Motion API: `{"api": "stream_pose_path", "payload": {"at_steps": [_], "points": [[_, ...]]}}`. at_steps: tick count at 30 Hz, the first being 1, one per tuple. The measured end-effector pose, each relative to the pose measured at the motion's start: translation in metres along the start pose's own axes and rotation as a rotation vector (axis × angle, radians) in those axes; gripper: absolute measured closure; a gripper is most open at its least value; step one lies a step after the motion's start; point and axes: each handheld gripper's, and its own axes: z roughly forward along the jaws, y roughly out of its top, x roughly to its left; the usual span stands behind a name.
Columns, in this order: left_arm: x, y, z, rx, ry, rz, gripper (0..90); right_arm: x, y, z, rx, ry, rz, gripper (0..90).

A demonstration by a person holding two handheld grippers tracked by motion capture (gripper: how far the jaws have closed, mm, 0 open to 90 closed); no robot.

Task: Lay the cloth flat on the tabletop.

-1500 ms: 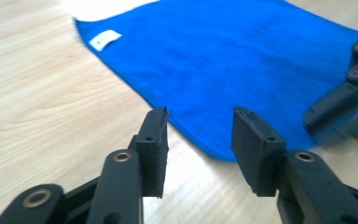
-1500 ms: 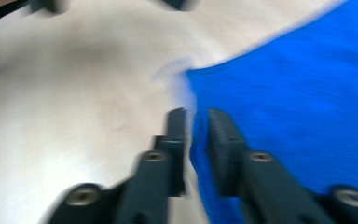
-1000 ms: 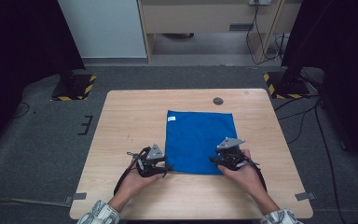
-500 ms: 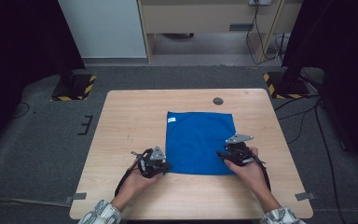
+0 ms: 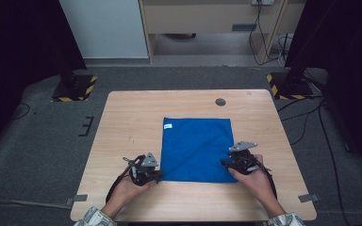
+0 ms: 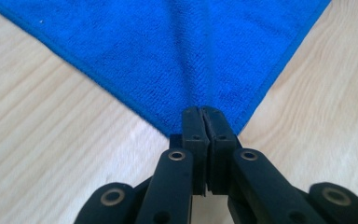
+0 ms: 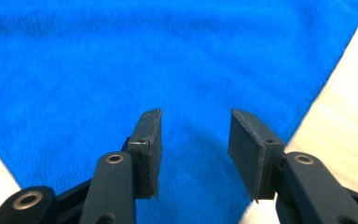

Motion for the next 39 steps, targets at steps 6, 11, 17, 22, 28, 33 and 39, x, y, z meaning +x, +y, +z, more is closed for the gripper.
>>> {"api": "stream_pose_path", "payload": {"at_steps": [6, 11, 17, 22, 28, 33, 39], "points": [[0.002, -0.006, -0.005, -0.013, -0.002, -0.03, 78.2, 0.009, -0.008, 0.003, 0.065, 0.003, -0.046, 54.3], [-0.003, -0.01, -0.008, -0.028, -0.028, -0.037, 65.8, 0.009, -0.016, -0.002, 0.061, 0.005, -0.049, 54.0], [-0.01, -0.011, -0.007, -0.008, -0.052, -0.034, 66.8, 0.004, -0.026, -0.013, 0.077, 0.022, -0.036, 52.5], [-0.008, -0.007, -0.012, -0.048, -0.03, -0.046, 60.6, 0.001, -0.026, -0.015, 0.071, 0.035, -0.035, 40.0], [0.006, 0.009, -0.018, -0.126, 0.034, -0.038, 36.6, 0.015, -0.01, -0.011, -0.046, 0.076, -0.042, 21.8], [0.022, 0.03, -0.012, -0.139, 0.056, -0.04, 23.1, 0.025, 0.002, -0.002, -0.084, 0.104, -0.026, 15.3], [0.042, 0.057, 0.003, -0.149, 0.064, -0.071, 15.0, 0.032, 0.01, 0.005, -0.103, 0.132, -0.034, 12.2]]}}
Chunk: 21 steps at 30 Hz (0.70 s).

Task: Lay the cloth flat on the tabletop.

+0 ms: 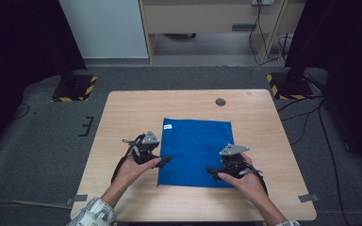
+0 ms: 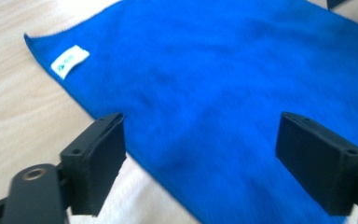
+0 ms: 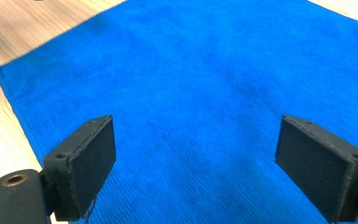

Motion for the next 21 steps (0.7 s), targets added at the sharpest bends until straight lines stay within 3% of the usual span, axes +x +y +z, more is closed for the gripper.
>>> {"api": "stream_pose_path", "payload": {"at_steps": [6, 14, 17, 21], "points": [[0.01, 0.016, 0.012, -0.009, -0.01, -0.018, 11.6, 0.006, 0.006, 0.008, -0.003, 0.022, -0.01, 11.2], [0.017, 0.036, 0.019, -0.024, -0.016, -0.001, 10.2, 0.023, 0.015, 0.025, 0.023, 0.047, -0.047, 13.4], [0.019, 0.044, 0.019, -0.029, 0.005, 0.014, 9.9, 0.029, 0.017, 0.031, 0.037, 0.051, -0.058, 14.1], [0.026, 0.051, 0.02, -0.024, 0.025, 0.004, 10.1, 0.039, 0.023, 0.041, 0.034, 0.057, -0.079, 14.1]]}}
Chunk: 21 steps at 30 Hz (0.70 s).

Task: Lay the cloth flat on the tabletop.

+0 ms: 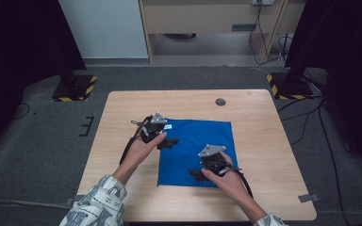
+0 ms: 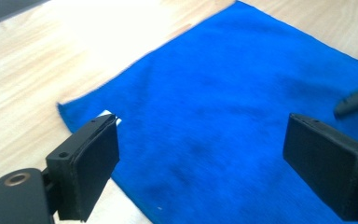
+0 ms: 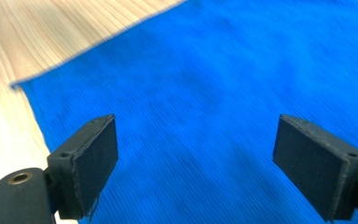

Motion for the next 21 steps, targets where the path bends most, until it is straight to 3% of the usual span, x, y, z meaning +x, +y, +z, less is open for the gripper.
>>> {"api": "stream_pose_path", "payload": {"at_steps": [9, 13, 16, 21], "points": [[0.012, 0.005, -0.004, -0.02, 0.012, -0.027, 10.8, 0.027, 0.02, 0.018, -0.007, 0.048, -0.058, 14.9], [0.016, 0.008, -0.006, -0.021, 0.021, -0.013, 10.8, 0.032, 0.024, 0.025, 0.0, 0.057, -0.042, 15.4], [0.021, 0.009, -0.007, -0.048, 0.026, -0.036, 11.3, 0.037, 0.026, 0.028, 0.001, 0.08, -0.032, 16.1], [0.028, 0.011, -0.007, -0.031, 0.04, -0.033, 12.8, 0.048, 0.032, 0.038, 0.016, 0.106, -0.038, 18.1]]}}
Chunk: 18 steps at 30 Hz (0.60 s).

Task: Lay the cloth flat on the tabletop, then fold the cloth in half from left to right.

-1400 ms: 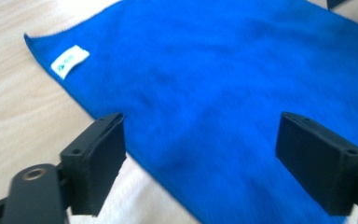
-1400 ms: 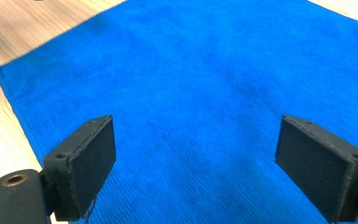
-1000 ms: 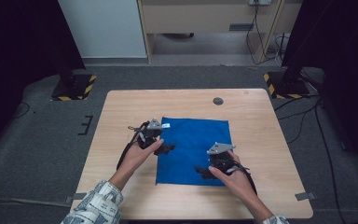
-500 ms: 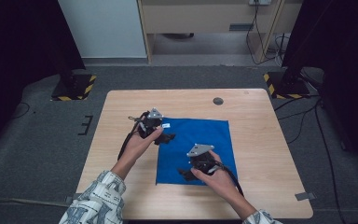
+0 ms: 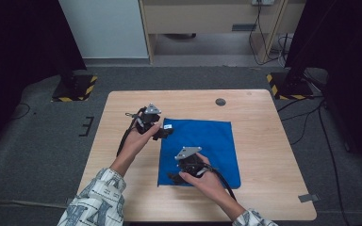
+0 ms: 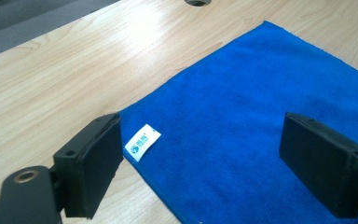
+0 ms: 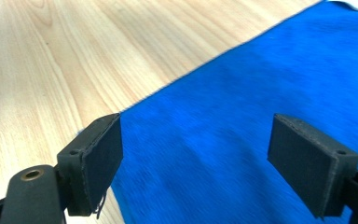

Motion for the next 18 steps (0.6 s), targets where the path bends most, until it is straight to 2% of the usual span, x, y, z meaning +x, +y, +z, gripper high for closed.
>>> {"api": "stream_pose_path", "payload": {"at_steps": [11, 14, 18], "points": [[0.008, 0.002, -0.008, -0.022, 0.008, -0.005, 12.7, 0.023, 0.004, 0.022, 0.046, 0.047, -0.05, 18.3], [0.011, 0.002, -0.008, -0.024, 0.014, -0.006, 12.6, 0.027, 0.004, 0.024, 0.055, 0.051, -0.065, 23.8], [0.013, 0.001, -0.009, -0.019, 0.016, -0.006, 12.6, 0.033, 0.005, 0.025, 0.039, 0.066, -0.087, 34.6]]}}
